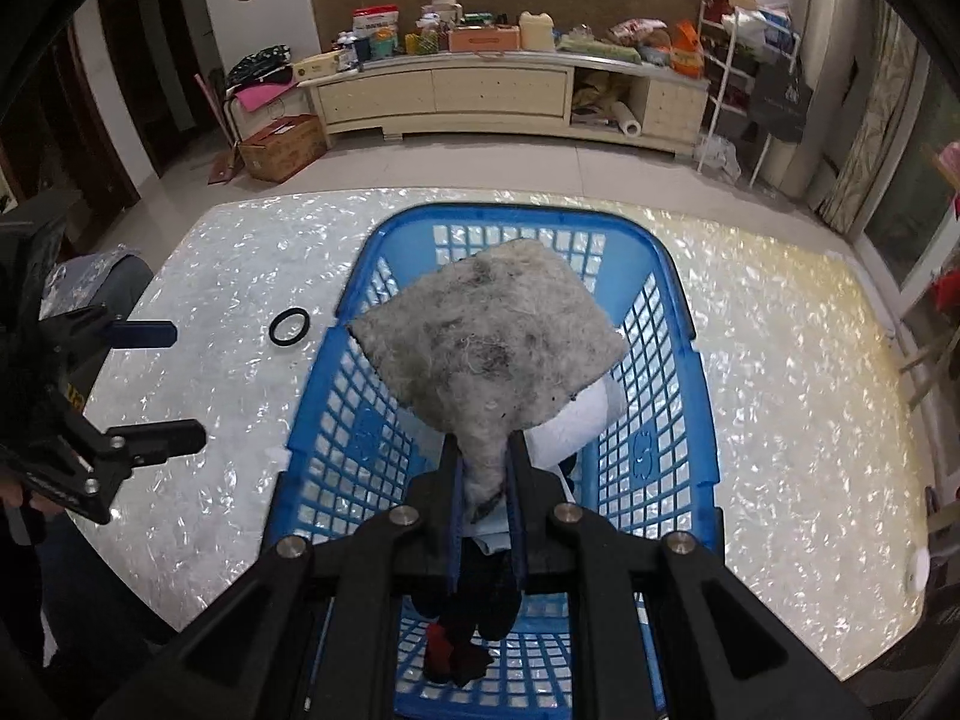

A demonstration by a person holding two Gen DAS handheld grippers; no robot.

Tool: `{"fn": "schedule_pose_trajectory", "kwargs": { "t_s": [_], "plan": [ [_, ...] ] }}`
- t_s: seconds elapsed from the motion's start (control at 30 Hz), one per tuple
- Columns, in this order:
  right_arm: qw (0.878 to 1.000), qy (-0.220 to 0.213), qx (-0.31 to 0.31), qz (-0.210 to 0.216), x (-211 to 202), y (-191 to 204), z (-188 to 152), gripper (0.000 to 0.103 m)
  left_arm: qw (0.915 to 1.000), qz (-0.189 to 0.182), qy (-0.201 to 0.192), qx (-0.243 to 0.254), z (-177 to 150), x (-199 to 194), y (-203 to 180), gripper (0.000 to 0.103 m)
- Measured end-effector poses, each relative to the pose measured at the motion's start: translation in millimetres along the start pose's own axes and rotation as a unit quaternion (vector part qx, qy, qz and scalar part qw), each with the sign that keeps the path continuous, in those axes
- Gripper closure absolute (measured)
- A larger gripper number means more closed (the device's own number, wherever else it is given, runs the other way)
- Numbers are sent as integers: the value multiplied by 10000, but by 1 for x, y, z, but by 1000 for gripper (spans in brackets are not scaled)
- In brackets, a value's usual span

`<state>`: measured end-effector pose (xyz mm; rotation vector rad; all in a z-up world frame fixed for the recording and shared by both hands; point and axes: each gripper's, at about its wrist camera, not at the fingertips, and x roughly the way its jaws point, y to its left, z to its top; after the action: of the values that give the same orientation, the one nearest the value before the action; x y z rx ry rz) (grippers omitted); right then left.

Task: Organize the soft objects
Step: 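Carry the grey pad into the basket with the right gripper while the left grasps the white gauze cloth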

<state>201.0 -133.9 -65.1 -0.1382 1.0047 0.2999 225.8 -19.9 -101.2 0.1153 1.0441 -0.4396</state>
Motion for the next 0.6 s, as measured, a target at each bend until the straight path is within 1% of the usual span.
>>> {"fn": "schedule_pose_trajectory", "kwargs": {
  "t_s": [0.2,0.37,0.5,0.53,0.6],
  "plan": [
    [9995,184,228,68,13,-14,11,91,9998,-160,103,75,13,33,4,0],
    [9983,516,259,61,37,-12,16,91,9992,-173,243,269,19,64,3,0],
    [9966,798,193,9,54,-8,15,91,9986,-261,362,271,20,83,7,0],
    [9960,873,197,-8,56,-7,15,91,9985,-269,393,270,21,88,8,0],
    [9959,887,192,-52,54,-5,17,91,9983,-283,441,274,21,97,10,0]
  ]
}}
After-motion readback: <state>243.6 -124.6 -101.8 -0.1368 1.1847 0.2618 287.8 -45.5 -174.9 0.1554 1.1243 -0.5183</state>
